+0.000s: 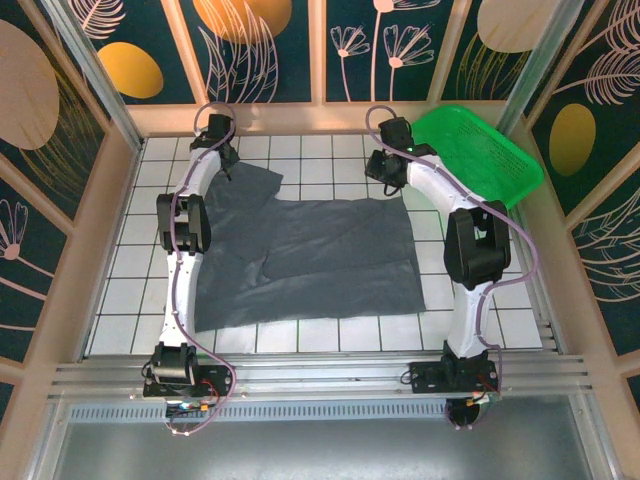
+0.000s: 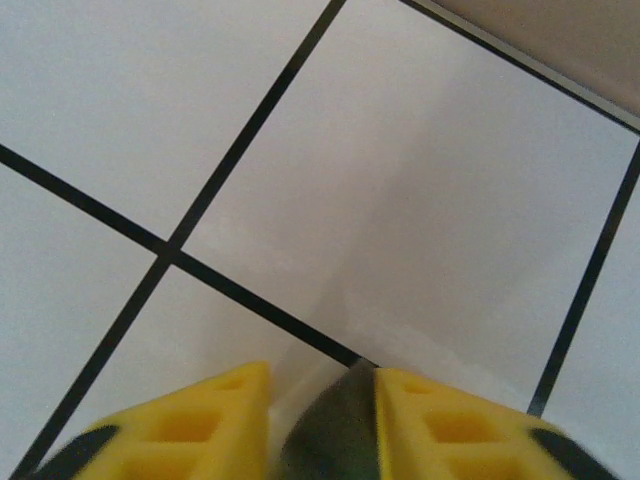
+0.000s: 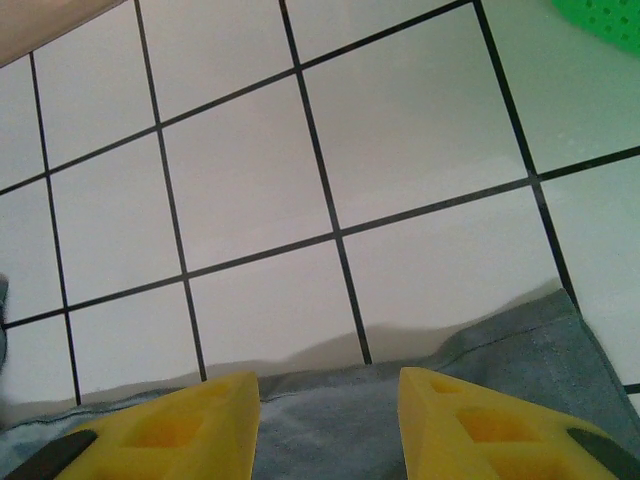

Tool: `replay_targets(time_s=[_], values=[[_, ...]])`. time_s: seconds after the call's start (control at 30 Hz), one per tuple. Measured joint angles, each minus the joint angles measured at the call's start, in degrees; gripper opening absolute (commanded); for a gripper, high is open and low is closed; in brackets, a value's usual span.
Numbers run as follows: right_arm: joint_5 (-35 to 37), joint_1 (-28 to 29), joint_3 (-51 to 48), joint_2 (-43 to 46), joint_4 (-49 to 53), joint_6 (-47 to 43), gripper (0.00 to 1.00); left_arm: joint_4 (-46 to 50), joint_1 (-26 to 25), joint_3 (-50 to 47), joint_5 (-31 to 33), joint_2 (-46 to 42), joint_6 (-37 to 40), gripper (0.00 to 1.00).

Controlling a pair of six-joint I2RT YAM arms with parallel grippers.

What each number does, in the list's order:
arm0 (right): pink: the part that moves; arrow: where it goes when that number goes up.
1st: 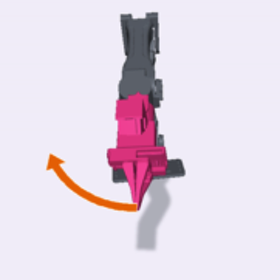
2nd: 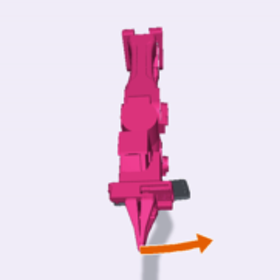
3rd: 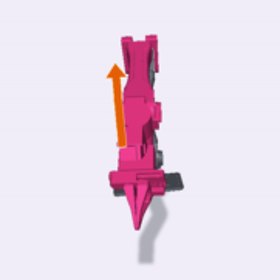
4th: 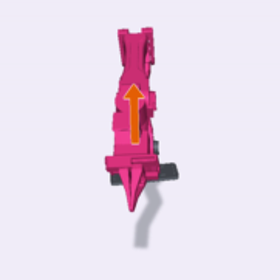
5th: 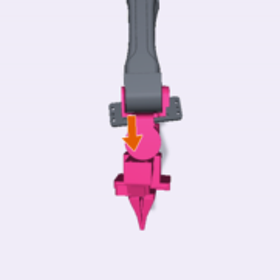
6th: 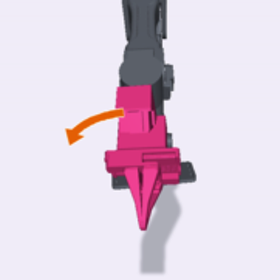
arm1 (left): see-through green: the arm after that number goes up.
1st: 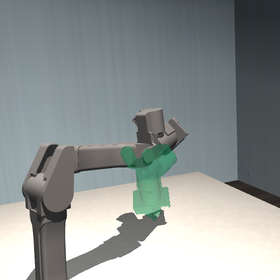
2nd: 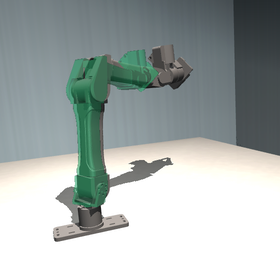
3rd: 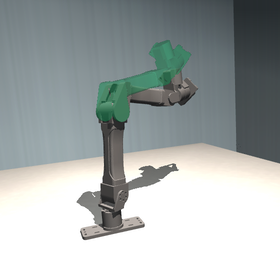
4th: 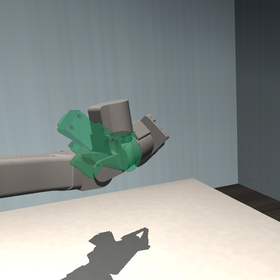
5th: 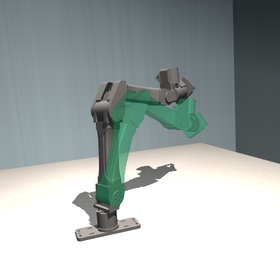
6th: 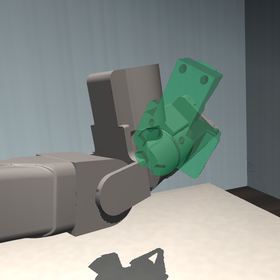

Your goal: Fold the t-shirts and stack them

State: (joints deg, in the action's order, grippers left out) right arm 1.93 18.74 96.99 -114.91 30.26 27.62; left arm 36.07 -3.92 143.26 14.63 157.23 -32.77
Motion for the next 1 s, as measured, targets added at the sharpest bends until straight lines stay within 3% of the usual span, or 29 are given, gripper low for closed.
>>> replay_targets(time_s=[0.1, 0.27, 0.43, 0.7, 1.0], values=[[0.42, 0.00, -0.04, 0.00, -0.04, 0.72, 0.40, 0.24, -0.37, 0.02, -0.85, -0.13, -0.55, 0.00], [3.48, 0.00, -3.80, 0.02, -2.86, 2.45, 0.39, 1.84, -2.23, -0.39, -1.29, -1.14, -1.53, 0.00], [6.58, -1.18, -6.71, -0.85, -3.28, 4.33, 0.38, 2.38, -3.54, -6.69, -1.31, -5.42, -2.01, 0.00], [11.06, -5.62, 1.90, -10.82, -1.70, 4.68, 0.38, 1.16, -3.48, -13.86, -1.73, -14.45, -1.99, 0.00], [13.18, -5.44, 5.16, -15.45, 1.05, 4.28, 0.38, -1.57, -3.37, -19.78, -3.93, -19.52, -2.03, 0.00]])
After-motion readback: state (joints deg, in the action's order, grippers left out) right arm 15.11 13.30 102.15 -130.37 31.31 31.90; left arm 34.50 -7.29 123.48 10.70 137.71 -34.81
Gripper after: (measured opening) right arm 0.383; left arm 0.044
